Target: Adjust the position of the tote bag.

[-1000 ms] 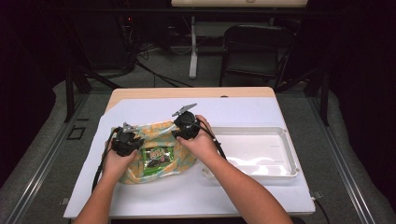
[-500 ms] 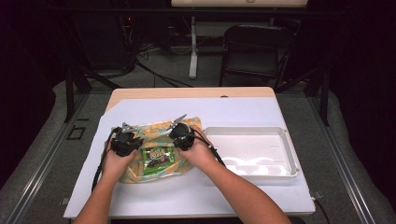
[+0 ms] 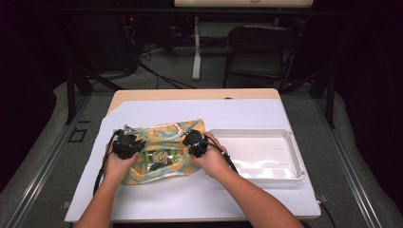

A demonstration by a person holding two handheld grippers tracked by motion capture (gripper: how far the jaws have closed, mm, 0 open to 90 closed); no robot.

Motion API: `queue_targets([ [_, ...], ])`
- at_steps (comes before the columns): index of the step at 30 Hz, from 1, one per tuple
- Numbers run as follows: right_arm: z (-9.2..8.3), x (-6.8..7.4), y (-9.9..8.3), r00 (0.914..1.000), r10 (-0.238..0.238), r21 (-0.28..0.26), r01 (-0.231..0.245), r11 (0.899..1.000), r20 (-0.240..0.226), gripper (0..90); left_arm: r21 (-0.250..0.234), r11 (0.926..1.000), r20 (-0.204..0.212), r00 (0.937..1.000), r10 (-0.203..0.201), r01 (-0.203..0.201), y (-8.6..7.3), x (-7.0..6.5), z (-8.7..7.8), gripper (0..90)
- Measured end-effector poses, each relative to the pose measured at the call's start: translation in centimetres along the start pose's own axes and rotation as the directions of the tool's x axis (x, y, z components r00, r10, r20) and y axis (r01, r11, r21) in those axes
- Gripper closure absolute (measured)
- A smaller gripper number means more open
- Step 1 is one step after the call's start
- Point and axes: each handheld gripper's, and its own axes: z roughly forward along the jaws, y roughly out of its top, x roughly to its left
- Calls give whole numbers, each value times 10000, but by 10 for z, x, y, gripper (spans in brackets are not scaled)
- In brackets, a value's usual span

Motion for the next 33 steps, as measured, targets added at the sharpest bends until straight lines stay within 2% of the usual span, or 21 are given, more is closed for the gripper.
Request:
queue_targets([
  [6, 0, -1, 0, 10000, 8, 121, -8, 9999, -36, 896, 13, 10000, 6, 10000, -29, 29, 0, 1, 0, 845],
  [11, -1, 2, 1, 9998, -88, -225, 83, 9997, -196, 870, 1, 10000, 34, 10000, -11, 11, 0, 0, -1, 842],
  [13, -3, 5, 3, 9994, -142, -620, 123, 9980, -304, 859, 6, 10000, 17, 10000, 36, -36, 0, 0, -1, 841],
  [19, -7, 9, 9, 9985, -305, -902, 263, 9956, -458, 845, -11, 10000, 25, 10000, 14, -14, 0, -1, -1, 838],
  [29, -13, 23, 34, 9963, -655, -1568, 560, 9860, -564, 837, -18, 10000, 43, 10000, 30, -30, 0, -1, -1, 834],
  [33, -5, 25, 41, 9958, -742, -1419, 660, 9877, -535, 826, -114, 9999, -14, 10000, 5, -5, 0, -1, -1, 833],
])
